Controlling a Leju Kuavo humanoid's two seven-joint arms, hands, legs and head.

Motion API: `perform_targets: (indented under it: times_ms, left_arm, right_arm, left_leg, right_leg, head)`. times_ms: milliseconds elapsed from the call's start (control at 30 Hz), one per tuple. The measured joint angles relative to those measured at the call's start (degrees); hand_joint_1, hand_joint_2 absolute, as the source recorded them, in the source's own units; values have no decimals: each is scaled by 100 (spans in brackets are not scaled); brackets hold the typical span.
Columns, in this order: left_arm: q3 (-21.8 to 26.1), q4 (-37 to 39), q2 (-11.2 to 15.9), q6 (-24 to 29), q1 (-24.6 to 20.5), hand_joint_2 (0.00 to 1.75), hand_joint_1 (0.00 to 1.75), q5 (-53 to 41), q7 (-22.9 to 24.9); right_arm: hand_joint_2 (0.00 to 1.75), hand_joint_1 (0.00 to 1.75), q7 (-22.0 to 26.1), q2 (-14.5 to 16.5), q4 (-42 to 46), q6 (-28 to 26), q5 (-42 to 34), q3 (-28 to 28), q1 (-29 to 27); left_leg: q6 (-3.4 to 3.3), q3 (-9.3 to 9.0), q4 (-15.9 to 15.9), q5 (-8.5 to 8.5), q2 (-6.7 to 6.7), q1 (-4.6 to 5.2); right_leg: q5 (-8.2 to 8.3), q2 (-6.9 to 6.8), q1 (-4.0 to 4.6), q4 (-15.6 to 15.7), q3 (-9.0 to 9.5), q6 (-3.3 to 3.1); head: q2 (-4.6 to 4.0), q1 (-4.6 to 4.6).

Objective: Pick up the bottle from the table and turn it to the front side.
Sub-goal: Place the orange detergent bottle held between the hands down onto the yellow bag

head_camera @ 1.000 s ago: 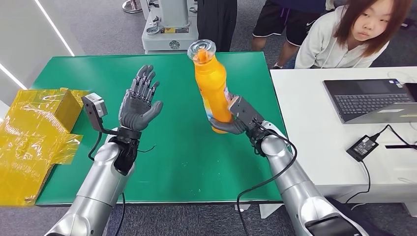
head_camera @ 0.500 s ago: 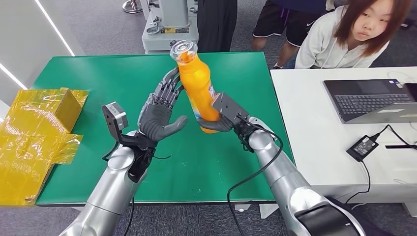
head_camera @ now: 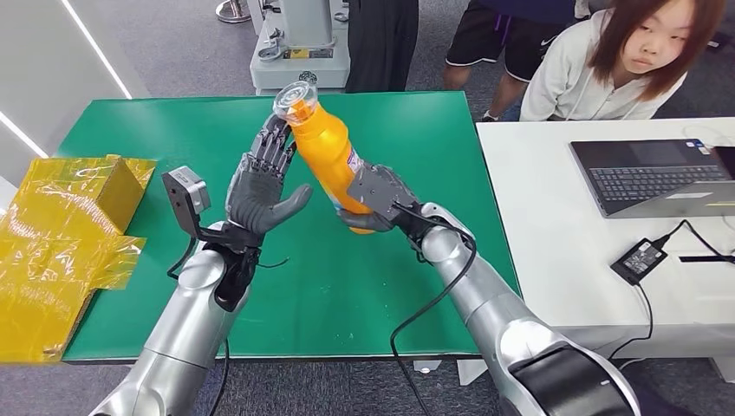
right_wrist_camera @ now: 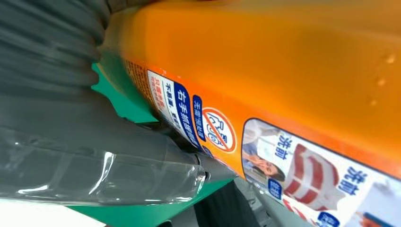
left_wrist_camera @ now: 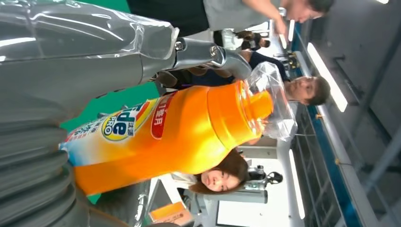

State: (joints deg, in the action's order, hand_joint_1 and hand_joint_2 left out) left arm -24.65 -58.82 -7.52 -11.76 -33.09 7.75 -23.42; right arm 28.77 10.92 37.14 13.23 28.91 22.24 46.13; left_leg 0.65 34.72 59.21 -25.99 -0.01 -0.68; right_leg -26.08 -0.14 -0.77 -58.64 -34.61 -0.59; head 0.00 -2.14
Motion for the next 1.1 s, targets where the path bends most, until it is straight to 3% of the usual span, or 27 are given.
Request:
perform_targets:
  times_ms: [467, 767, 900, 1100]
  left_arm:
    - [349, 607, -32, -159, -496, 175, 0, 312, 441]
    - [352, 902, -91, -204, -588, 175, 0, 226, 388]
    - [351, 943, -90, -199, -590, 175, 175, 170, 350]
    - [350, 945, -74, -196, -568, 175, 175, 132, 331]
  right_arm:
    - [175, 175, -302, 267, -313, -144, 481, 618, 129]
    - [175, 175, -312, 268, -474, -195, 457, 750, 146]
    - [175, 175, -310, 268, -512, -202, 445, 760, 147]
    - [175, 175, -296, 263, -537, -256, 382, 755, 147]
  left_leg:
    - [-1, 1, 0, 2, 1, 0]
    - [-1, 0, 1, 2, 1, 1]
    - [-1, 0, 1, 2, 1, 0]
    - [-1, 0, 1, 2, 1, 0]
  right_leg:
    - [0, 2, 0, 1, -1, 0]
    - [0, 2, -1, 2, -1, 0]
    - [0, 3, 0, 1, -2, 0]
    - [0, 3, 0, 1, -1, 0]
  head:
    - [0, 1]
    - [0, -1]
    - [0, 0]
    - [0, 0]
